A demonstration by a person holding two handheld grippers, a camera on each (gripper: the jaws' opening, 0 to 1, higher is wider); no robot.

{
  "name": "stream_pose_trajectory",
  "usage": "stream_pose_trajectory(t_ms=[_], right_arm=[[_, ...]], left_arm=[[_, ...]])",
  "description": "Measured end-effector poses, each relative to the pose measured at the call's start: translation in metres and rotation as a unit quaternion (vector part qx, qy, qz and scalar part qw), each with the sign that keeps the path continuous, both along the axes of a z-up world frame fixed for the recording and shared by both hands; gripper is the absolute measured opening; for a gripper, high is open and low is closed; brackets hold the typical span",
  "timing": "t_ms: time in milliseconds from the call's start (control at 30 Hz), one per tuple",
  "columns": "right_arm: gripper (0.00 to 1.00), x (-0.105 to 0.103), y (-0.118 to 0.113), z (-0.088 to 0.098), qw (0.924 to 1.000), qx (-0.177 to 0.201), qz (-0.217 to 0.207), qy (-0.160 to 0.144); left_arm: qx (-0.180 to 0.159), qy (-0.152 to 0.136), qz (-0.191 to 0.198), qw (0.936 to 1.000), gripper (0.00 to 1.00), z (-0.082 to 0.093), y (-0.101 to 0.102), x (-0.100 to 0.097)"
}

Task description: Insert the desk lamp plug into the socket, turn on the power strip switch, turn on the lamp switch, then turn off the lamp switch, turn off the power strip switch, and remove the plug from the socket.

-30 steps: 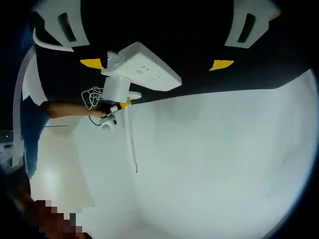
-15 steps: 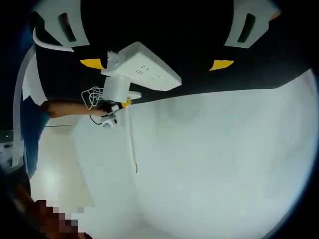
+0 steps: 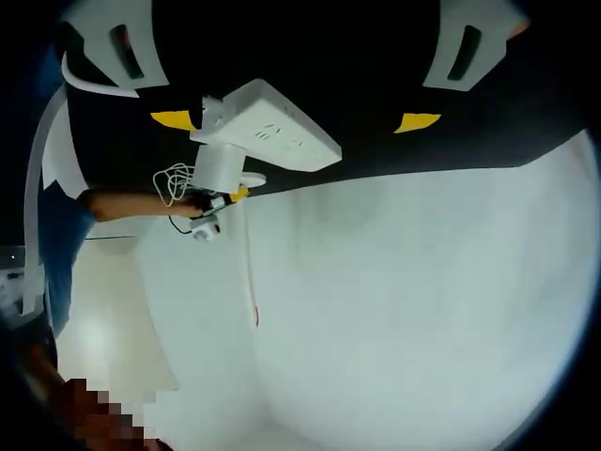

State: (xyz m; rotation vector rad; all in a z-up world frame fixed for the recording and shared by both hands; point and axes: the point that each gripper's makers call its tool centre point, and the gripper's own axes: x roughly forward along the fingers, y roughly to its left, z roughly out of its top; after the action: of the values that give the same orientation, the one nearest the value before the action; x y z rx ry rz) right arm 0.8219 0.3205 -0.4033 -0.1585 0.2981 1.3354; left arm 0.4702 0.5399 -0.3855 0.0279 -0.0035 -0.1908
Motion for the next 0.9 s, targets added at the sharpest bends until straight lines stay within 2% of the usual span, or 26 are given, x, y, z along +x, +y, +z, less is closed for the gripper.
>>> stream_pose_trajectory(t_ms=[67, 167, 467, 567, 667, 900], right_arm=[[0.11, 0.001, 0.0, 0.0, 1.0, 0.001, -0.003, 0.0], [0.14, -0.001, -0.003, -0.001, 0.9997, 0.009, -0.009, 0.022], [0.15, -0.008, -0.011, -0.002, 0.999, 0.017, -0.018, 0.037], [0.14, -0.007, -0.015, 0.003, 0.9987, 0.023, -0.021, 0.04], [0.11, -0.012, -0.019, 0.012, 0.9972, 0.049, -0.021, 0.052], [0.11, -0.011, -0.02, 0.012, 0.9979, 0.043, -0.028, 0.039]], left_arm=[[0.0, -0.001, 0.0, 1.0, 0.78, 0.0, 0.0, 0.0], [0.0, -0.001, 0.001, 1.0, 0.78, 0.0, 0.0, 0.0], [0.0, 0.0, 0.001, 1.0, 0.78, 0.0, 0.001, 0.0], [0.0, -0.001, 0.001, 1.0, 0.78, 0.0, 0.0, 0.0], [0.0, 0.0, 0.001, 1.0, 0.78, 0.0, 0.0, 0.001], [0.001, 0.002, 0.002, 1.0, 0.78, -0.001, 0.001, 0.0]])
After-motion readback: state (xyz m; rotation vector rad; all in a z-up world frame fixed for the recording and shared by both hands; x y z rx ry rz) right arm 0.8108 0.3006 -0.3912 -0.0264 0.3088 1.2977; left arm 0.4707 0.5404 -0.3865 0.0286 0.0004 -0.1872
